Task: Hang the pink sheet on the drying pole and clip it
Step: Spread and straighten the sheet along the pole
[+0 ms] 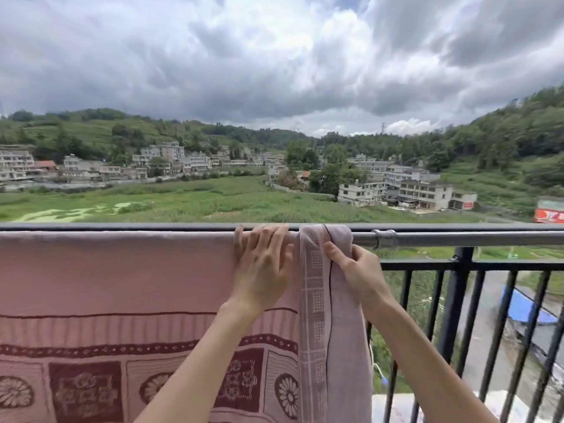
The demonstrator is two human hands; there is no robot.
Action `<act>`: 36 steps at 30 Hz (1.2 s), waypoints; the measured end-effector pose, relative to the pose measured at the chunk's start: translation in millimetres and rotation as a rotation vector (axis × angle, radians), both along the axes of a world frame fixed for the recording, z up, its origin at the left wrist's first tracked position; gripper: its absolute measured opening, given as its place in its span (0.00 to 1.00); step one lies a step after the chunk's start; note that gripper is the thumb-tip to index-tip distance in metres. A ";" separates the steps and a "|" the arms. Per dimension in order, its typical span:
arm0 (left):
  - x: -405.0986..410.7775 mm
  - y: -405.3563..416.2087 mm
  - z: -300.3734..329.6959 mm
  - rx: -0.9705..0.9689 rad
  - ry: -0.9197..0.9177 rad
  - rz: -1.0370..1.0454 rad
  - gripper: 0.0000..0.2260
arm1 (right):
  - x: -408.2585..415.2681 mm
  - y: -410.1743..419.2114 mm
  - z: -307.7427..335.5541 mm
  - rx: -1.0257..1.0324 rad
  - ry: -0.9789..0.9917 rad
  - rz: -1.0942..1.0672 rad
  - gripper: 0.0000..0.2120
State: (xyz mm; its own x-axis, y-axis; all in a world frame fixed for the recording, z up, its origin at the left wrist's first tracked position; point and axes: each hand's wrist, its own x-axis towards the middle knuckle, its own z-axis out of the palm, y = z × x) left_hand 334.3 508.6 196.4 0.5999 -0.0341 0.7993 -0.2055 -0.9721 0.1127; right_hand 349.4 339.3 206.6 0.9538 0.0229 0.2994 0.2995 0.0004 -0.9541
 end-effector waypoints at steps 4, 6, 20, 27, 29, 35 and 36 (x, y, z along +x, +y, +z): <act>9.9 -9.4 -1.6 -0.079 -0.017 0.130 0.27 | 2.3 -19.1 13.8 -0.098 -0.009 0.101 0.08; 11.2 -14.0 -0.6 -0.093 -0.014 0.169 0.29 | 4.5 -29.4 21.1 -0.182 -0.048 0.141 0.07; 16.2 -32.4 3.3 -0.161 0.011 0.282 0.28 | 17.0 -86.1 21.3 -0.215 -0.315 0.006 0.07; 14.6 -33.5 -0.7 -0.177 0.009 0.276 0.28 | 8.1 -74.9 -7.9 -0.256 -0.318 0.048 0.07; 15.7 -32.2 -1.8 -0.172 0.004 0.264 0.28 | -2.0 -63.4 -9.7 -0.227 -0.397 0.037 0.06; 17.9 -34.2 -0.5 -0.184 -0.026 0.265 0.27 | 3.3 -28.8 -3.3 -0.332 -0.272 0.089 0.12; 17.6 -33.2 -1.1 -0.184 -0.026 0.261 0.27 | 5.2 -23.1 -2.6 -0.301 -0.218 0.094 0.13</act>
State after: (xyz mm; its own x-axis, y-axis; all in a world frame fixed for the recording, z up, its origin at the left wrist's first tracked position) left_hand 351.9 475.3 195.4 0.5486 0.2649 0.7930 0.0434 -0.9562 0.2894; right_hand 354.6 316.2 204.0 0.8581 0.2249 0.4616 0.5074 -0.2335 -0.8295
